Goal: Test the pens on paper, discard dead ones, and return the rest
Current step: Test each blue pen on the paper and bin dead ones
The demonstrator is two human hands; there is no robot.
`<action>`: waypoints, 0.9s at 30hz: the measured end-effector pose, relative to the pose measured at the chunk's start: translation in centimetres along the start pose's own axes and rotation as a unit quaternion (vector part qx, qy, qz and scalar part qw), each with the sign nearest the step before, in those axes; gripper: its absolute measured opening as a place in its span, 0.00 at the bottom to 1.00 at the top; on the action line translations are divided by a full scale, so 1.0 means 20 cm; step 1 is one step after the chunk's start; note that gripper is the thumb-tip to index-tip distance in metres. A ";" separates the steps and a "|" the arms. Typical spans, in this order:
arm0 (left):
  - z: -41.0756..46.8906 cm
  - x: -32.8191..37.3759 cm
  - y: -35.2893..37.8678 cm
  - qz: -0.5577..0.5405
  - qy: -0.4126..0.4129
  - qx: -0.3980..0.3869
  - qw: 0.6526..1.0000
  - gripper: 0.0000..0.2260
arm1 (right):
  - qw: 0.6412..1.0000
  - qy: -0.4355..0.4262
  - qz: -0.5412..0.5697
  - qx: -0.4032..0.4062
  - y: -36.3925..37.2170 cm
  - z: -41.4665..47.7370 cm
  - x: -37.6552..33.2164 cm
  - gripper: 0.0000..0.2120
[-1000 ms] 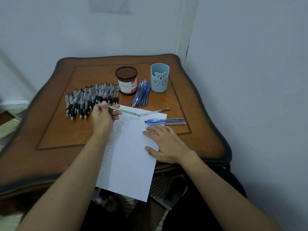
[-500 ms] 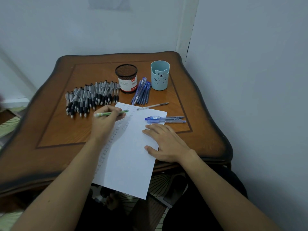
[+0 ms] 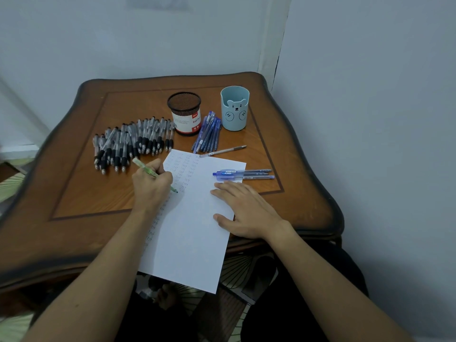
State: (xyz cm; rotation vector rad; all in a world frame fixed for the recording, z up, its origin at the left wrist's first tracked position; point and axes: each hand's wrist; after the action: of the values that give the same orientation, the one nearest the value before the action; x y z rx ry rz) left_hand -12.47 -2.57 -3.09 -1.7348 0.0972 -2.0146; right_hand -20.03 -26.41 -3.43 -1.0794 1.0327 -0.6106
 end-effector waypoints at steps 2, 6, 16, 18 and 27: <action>-0.01 0.01 0.00 0.007 0.011 -0.004 1.000 0.17 | 1.000 0.005 0.009 0.006 0.00 0.00 0.00 0.29; -0.03 0.01 0.01 0.026 0.052 -0.007 0.998 0.09 | 1.000 0.011 0.012 0.014 0.00 -0.01 -0.01 0.29; 0.00 -0.03 0.00 0.019 0.047 -0.012 0.999 0.09 | 1.000 0.013 0.015 0.019 0.00 -0.01 -0.02 0.29; 0.01 -0.04 0.00 0.019 0.044 -0.023 0.999 0.08 | 1.000 0.013 0.014 0.019 0.00 0.00 -0.01 0.29; -0.01 -0.02 0.01 0.009 0.065 -0.031 0.997 0.07 | 1.000 0.010 0.012 0.020 0.00 0.00 -0.01 0.29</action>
State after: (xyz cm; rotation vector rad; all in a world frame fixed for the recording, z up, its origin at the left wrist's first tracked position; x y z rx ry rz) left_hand -12.65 -2.60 -3.61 -1.6331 0.2184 -2.1302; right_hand -20.09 -26.21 -3.35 -1.0273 1.0450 -0.6200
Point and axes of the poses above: each hand's wrist, its own z-axis towards the middle knuckle, its own y-axis out of the palm, x = y × z, and after that the axes turned 4 degrees about x, right-handed
